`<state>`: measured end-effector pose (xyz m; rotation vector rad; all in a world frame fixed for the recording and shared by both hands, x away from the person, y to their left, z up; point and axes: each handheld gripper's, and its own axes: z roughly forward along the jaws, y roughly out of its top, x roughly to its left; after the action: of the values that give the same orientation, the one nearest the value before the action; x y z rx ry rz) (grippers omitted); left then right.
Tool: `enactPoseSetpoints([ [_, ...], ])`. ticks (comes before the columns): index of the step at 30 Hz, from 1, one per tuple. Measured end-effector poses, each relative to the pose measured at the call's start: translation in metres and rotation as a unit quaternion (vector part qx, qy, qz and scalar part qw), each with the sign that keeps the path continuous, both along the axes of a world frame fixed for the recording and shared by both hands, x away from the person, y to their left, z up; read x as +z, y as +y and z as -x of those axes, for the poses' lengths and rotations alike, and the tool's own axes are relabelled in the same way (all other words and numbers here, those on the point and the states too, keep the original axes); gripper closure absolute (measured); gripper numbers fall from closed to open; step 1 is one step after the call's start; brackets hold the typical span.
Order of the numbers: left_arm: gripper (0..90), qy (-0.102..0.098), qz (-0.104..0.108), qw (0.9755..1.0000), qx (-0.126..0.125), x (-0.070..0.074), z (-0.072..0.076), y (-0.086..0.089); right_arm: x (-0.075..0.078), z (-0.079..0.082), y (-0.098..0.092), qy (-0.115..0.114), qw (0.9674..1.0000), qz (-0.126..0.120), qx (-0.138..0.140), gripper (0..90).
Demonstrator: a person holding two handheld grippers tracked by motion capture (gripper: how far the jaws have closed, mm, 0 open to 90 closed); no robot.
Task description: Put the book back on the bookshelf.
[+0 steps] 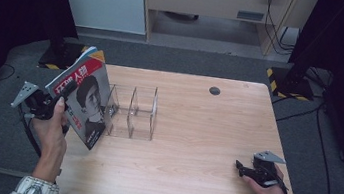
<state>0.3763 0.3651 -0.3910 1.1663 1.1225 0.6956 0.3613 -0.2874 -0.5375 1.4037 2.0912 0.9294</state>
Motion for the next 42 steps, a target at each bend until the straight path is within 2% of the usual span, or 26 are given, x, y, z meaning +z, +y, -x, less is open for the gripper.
enactPoseSetpoints([
  [4,85.3,0.001,-0.006,1.0000,-0.001,0.000,-0.001,-0.002,0.000,0.000,0.000,0.001,1.0000,-0.001,0.000,24.4],
  [6,85.1,0.000,0.000,1.0000,0.000,-0.001,-0.001,-0.002,0.000,0.000,0.001,0.001,1.0000,-0.001,-0.001,24.4],
  [12,84.3,-0.002,0.001,1.0000,-0.001,-0.004,0.001,0.000,0.000,0.000,0.001,0.001,1.0000,-0.002,-0.002,24.4],
  [23,82.4,0.002,0.006,0.9999,0.015,-0.017,0.005,0.003,0.000,0.000,0.001,0.001,1.0000,-0.002,0.001,24.4],
  [27,82.2,0.002,0.008,0.9998,0.017,-0.018,0.006,0.004,0.000,0.000,0.001,0.001,1.0000,-0.002,0.001,24.4],
  [35,80.3,0.012,-0.001,0.9997,0.019,-0.016,0.007,0.006,0.000,0.000,0.001,0.001,1.0000,-0.002,0.002,24.4],
  [42,74.7,0.023,-0.022,0.9994,0.014,-0.016,0.006,0.004,0.000,0.000,0.001,0.001,1.0000,-0.002,0.002,24.4],
])
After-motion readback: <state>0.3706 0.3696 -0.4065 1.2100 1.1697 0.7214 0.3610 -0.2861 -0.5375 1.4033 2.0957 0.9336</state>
